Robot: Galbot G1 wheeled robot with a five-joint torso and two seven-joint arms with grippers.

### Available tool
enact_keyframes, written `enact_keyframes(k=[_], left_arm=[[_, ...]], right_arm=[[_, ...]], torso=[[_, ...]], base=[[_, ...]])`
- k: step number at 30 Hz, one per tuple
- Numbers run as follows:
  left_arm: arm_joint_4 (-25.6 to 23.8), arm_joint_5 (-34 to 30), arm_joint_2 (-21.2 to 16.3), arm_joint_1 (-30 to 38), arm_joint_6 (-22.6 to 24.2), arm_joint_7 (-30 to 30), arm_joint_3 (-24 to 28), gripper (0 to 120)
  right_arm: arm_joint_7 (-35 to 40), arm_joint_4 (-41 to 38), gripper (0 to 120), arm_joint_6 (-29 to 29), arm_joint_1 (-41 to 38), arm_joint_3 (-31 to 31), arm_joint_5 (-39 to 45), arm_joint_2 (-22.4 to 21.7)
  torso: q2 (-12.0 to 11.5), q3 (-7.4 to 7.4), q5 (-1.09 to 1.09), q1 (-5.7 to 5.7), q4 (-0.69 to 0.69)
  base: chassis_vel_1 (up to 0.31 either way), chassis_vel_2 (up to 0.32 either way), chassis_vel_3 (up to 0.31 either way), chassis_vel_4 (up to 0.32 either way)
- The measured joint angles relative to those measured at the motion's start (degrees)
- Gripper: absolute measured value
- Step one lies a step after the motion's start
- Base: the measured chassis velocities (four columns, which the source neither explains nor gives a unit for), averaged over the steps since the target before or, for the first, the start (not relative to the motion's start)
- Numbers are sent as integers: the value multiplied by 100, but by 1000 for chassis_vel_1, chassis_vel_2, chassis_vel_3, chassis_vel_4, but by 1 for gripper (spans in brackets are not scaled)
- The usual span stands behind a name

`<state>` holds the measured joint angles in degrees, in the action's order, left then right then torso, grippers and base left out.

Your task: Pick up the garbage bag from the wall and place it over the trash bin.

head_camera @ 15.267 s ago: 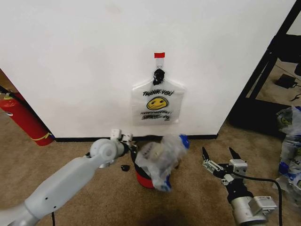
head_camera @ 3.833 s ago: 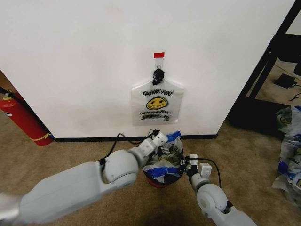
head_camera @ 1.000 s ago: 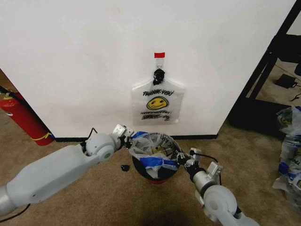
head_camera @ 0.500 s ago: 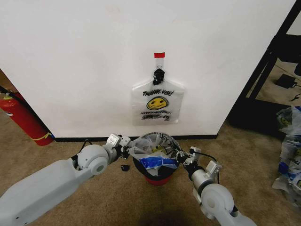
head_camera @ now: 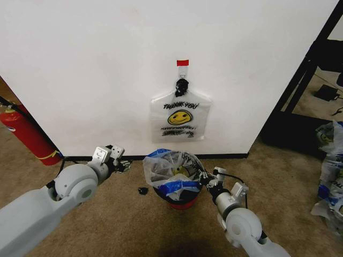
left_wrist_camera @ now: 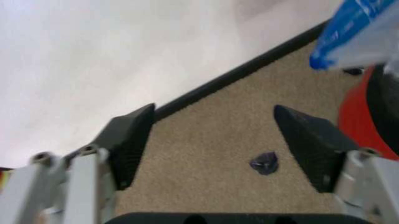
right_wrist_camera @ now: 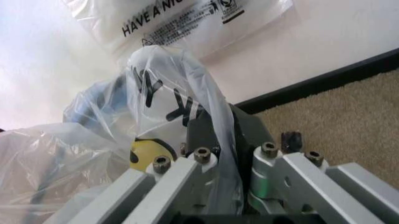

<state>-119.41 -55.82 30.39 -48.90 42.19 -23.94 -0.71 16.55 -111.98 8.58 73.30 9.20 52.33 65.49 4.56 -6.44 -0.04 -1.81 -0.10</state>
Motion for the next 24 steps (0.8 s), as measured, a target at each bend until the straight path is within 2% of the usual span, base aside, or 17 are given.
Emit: enact_keyframes(k=[2,6,9,10,14,16,18,19,21,22,24], left_arm=[[-74,8,-31,21,0,-32,-55,89],[-275,-134,-29,160,-1,-72,-79,98],[-843,-875,-19,490,-116,70,90,100],[-944,-1076,29,602,-123,108,176,100],[-991,-1511,277,1095,-64,60,638,100],[-885,-1720,460,1456,-31,-17,968,100],[-455,-1922,792,2153,-10,-86,1748,100],[-298,-1936,874,2356,-8,-89,1969,100],[-220,-1939,914,2452,-8,-90,2064,100],[68,-1946,1025,2759,-8,-79,2360,98],[341,-1947,1106,2984,-7,-23,2602,97]], right_arm=[[5,-41,2,0,16,5,-35,0],[7,-84,2,-1,28,9,-54,-9],[15,-92,2,4,16,-27,-106,-23],[17,-91,2,11,-1,-53,-108,-22],[18,-88,2,23,-12,-92,-132,-22],[19,-88,2,31,1,-103,-144,-31],[19,-105,2,40,36,-105,-151,-58],[18,-114,2,42,45,-104,-152,-63],[17,-118,2,42,49,-104,-152,-67],[14,-128,2,44,58,-98,-152,-75],[8,-138,2,47,65,-96,-152,-87]], torso=[[0,0,-4,0,2],[0,0,-1,0,1],[0,0,0,0,0],[0,0,1,0,4],[0,0,-1,0,5],[0,0,-2,0,2],[0,0,-1,0,0],[0,-1,-2,-1,-1],[-1,-1,-3,0,-2],[-1,0,1,0,-1],[-1,-1,-1,0,1]], base=[[0,0,0,0],[0,0,0,0],[0,0,0,0],[0,0,0,0],[0,0,0,0],[0,0,0,0],[0,0,0,0],[0,0,0,0],[0,0,0,0],[0,0,0,0],[0,0,0,0]])
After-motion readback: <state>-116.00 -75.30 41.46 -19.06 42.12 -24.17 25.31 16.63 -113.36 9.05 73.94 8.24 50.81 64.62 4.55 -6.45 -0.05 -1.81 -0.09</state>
